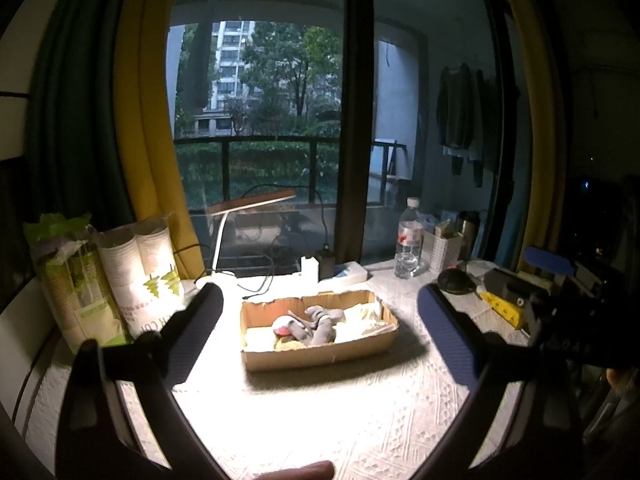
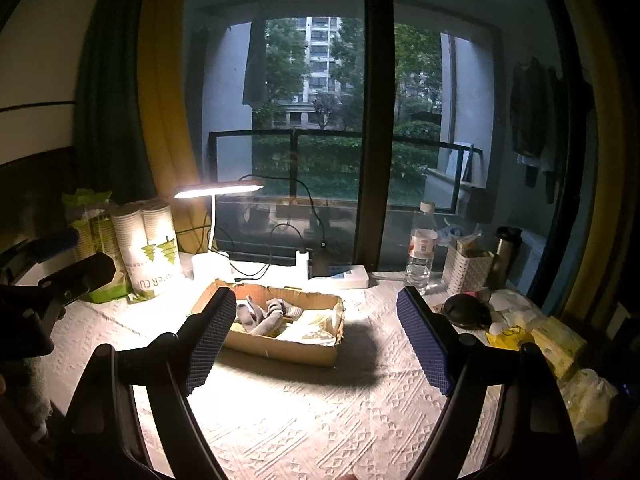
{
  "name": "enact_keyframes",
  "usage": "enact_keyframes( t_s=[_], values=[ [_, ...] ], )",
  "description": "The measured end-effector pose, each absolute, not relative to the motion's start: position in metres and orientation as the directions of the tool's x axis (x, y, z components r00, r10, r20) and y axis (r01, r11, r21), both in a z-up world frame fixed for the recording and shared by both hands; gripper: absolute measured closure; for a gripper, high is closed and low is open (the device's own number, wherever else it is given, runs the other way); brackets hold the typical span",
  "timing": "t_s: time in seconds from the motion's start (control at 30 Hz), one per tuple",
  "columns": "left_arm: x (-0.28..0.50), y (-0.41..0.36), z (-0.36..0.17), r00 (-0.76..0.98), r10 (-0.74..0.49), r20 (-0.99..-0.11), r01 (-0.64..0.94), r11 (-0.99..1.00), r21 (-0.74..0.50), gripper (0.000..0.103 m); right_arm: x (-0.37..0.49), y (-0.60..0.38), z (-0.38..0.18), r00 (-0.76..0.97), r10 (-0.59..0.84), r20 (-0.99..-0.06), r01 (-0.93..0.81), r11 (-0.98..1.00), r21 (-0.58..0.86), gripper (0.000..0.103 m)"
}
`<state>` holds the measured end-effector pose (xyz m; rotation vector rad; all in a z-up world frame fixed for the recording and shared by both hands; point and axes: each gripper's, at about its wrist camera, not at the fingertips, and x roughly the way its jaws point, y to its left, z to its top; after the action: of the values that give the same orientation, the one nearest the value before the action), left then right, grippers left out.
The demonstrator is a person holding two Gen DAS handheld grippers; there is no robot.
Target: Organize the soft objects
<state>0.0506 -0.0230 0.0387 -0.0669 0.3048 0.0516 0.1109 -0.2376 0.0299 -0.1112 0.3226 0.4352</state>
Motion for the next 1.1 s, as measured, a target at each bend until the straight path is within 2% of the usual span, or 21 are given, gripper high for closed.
enact_keyframes(
  t_s=[1.1],
  values=[
    [0.0514, -0.0297, 0.0391, 0.955, 0.033, -0.293, -0.057, 0.996, -0.074, 0.004, 0.1149, -0.2382, 0.0242, 0.856, 0.388, -0.341, -0.425, 0.905, -0.037, 0.018]
  ],
)
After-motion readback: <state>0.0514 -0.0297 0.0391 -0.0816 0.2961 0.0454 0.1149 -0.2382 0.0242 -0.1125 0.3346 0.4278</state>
